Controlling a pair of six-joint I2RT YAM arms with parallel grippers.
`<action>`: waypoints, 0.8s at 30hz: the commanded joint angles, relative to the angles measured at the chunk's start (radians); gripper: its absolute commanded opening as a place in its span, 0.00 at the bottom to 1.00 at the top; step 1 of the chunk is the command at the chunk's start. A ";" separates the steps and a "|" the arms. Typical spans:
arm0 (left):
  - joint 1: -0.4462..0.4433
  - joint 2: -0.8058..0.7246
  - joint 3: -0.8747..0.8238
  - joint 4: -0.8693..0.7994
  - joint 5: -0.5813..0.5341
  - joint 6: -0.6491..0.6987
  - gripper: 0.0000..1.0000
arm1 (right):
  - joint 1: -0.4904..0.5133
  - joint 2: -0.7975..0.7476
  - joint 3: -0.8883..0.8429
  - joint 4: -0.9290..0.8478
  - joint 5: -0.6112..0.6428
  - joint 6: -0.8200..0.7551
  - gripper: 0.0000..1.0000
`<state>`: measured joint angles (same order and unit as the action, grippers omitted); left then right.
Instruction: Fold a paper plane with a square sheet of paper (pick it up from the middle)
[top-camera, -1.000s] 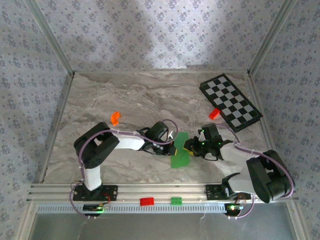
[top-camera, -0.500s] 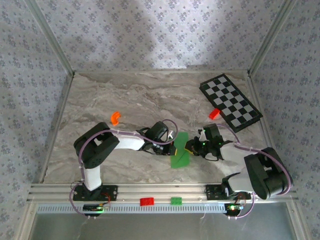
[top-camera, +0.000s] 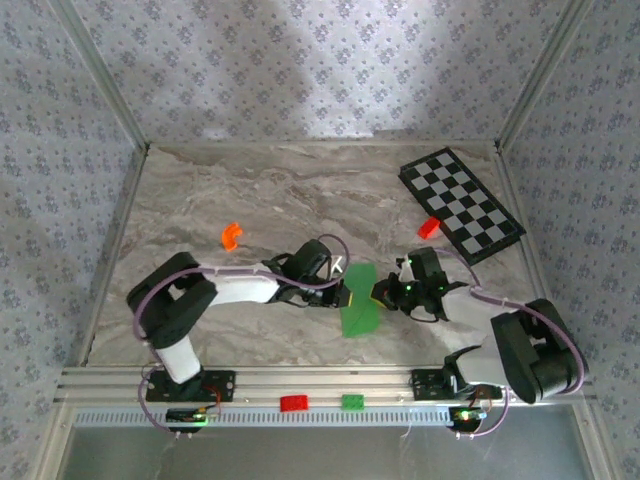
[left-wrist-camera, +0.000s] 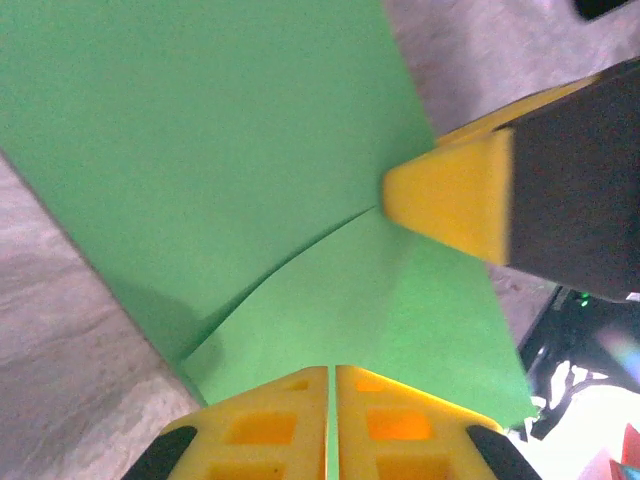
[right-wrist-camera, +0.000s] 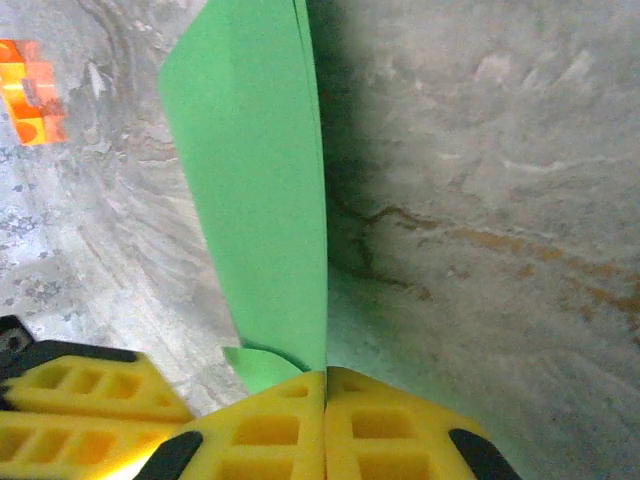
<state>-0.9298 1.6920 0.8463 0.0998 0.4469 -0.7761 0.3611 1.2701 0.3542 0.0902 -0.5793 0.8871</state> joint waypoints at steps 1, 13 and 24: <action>0.001 -0.121 -0.022 -0.046 -0.107 0.028 0.12 | -0.001 -0.062 0.068 -0.105 0.035 -0.046 0.08; 0.095 -0.511 -0.236 -0.127 -0.422 -0.048 0.13 | 0.301 0.014 0.594 -0.736 0.600 -0.417 0.07; 0.299 -0.867 -0.389 -0.339 -0.426 -0.083 0.26 | 0.383 0.311 0.962 -1.167 1.218 -0.479 0.07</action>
<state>-0.6632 0.9012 0.4744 -0.1444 0.0418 -0.8509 0.7300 1.5593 1.2388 -0.9161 0.3672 0.4206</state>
